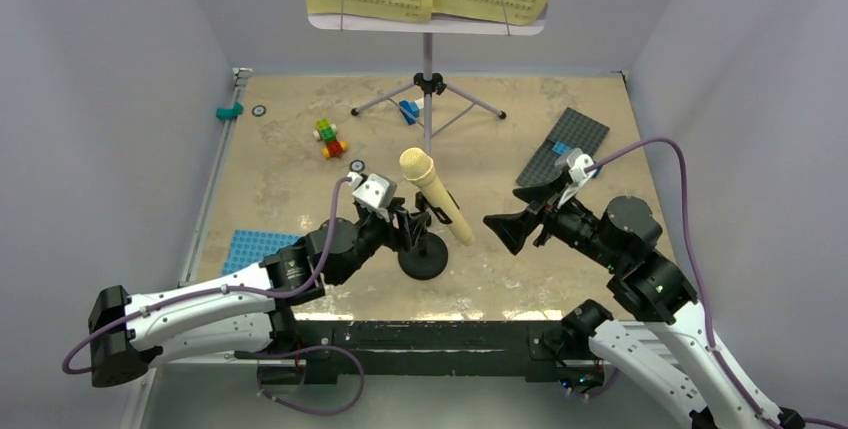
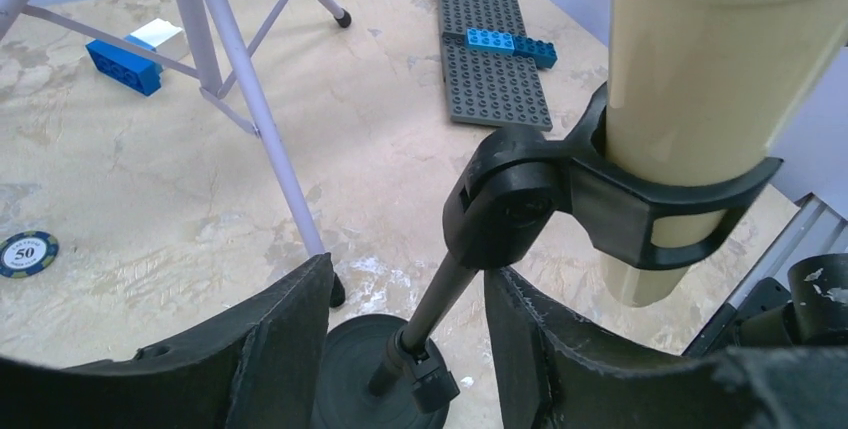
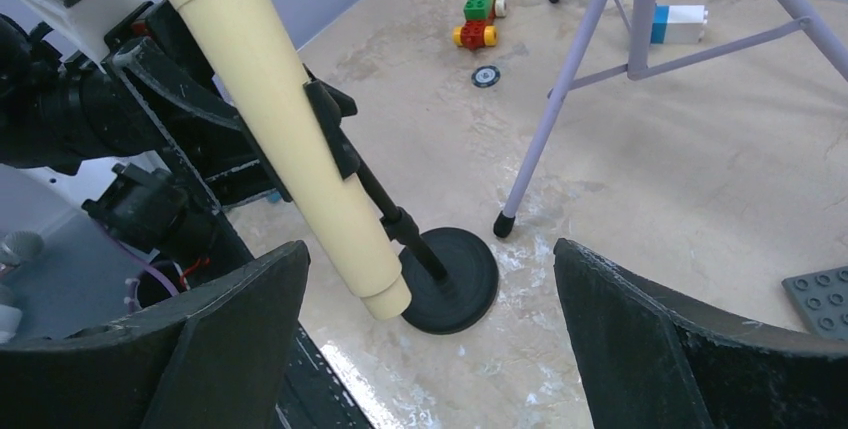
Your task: Pack up the instrument practice props
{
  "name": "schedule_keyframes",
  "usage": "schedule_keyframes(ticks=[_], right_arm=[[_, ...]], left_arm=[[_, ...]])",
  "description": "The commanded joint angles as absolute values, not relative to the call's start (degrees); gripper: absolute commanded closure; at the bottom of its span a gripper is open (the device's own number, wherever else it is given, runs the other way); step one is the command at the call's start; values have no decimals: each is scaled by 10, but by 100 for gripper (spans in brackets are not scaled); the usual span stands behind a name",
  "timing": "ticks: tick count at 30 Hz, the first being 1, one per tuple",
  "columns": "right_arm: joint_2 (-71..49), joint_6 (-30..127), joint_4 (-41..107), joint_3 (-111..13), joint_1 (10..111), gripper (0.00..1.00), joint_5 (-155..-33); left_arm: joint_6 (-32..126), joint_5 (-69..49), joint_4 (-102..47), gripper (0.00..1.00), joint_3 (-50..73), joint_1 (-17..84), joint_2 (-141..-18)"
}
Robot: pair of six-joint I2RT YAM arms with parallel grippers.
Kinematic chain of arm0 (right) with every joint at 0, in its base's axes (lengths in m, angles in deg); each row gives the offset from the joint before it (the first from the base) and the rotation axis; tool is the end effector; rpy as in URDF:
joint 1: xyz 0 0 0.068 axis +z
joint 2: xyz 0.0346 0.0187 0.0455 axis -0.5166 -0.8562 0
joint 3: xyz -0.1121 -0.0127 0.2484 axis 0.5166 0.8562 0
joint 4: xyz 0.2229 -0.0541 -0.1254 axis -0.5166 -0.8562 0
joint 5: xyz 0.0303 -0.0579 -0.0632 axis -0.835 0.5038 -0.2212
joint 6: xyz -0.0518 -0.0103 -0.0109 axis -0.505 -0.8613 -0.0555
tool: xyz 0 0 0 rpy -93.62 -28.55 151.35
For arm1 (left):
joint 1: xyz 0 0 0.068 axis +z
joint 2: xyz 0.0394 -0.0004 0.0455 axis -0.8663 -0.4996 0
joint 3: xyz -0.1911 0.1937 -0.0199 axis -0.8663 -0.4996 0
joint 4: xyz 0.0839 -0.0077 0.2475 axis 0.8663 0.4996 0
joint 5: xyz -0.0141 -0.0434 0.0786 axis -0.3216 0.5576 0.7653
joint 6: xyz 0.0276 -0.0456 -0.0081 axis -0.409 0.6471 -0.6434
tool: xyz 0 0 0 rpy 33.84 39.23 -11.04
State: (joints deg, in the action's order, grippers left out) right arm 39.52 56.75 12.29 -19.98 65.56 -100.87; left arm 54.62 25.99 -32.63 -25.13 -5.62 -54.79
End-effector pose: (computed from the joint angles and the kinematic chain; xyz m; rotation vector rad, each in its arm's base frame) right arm 0.0941 0.0751 0.3628 -0.4780 1.6691 0.8546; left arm 0.1013 -0.1833 0.2993 0.3338 1.6981 -0.6925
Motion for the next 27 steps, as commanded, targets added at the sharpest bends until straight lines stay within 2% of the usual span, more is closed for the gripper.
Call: schedule_keyframes(ticks=[1, 3, 6, 9, 16, 21, 27], right_arm=[[404, 551, 108, -234, 658, 2, -1026], [412, 551, 105, -233, 658, 2, -1031], [427, 555, 98, -228, 658, 2, -1039], [442, 555, 86, -220, 658, 2, -1048], [456, 554, 81, -199, 658, 1, -1073], [456, 552, 78, -194, 658, 1, -1089], [471, 548, 68, -196, 658, 1, -1092]], left_arm=[[528, 259, -312, 37, -270, -56, -513], [524, 264, -302, 32, -282, -56, -496], [528, 232, -294, 13, -303, -54, -458], [518, 111, -294, 10, -322, -38, -416], [492, -8, -373, 13, -364, -9, -391], [472, -187, -441, 28, -339, 114, -471], [452, -296, -449, 29, -290, 171, -527]])
